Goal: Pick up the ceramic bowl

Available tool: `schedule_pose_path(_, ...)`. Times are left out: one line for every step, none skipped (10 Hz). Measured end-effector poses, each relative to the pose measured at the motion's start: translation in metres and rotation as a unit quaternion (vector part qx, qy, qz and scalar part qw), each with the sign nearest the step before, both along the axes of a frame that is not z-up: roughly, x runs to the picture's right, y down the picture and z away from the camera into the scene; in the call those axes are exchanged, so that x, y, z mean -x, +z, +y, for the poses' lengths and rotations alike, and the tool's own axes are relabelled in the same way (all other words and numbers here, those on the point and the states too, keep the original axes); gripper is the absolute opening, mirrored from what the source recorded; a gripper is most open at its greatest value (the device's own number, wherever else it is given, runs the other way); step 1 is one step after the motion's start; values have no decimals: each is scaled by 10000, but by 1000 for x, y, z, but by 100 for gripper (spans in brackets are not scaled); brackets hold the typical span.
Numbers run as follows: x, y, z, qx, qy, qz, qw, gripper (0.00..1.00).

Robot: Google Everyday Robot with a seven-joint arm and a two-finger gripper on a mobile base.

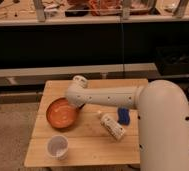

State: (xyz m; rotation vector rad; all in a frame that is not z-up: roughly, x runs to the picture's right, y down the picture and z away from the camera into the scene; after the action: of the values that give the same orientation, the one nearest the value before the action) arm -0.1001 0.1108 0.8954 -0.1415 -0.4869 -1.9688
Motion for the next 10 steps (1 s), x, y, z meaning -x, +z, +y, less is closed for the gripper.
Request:
schedule_pose_path(0, 0, 0, -7, -16, -13, 10000, 20)
schedule_pose_path(0, 0, 0, -10, -28, -21, 10000, 20)
schedule_pose_path(0, 0, -1, -16, -43, -31, 10000, 20)
schedule_pose_path(0, 0, -1, -24, -65, -42, 10000, 20)
schedule_pose_path(0, 0, -1, -35, -86, -55, 9999, 20)
schedule_pose_path(0, 0, -2, -45, -108, -71, 9999, 20)
schedule_pose_path(-1, 0, -3, -61, -134, -88, 9999, 20)
schedule_pose_path(-1, 0, -3, -65, -151, -99, 9998, 20)
schedule_pose_path(-1, -1, -4, -77, -170, -110, 9998, 18)
schedule_pose_path(-1, -1, -4, -82, -191, -123, 9997, 13)
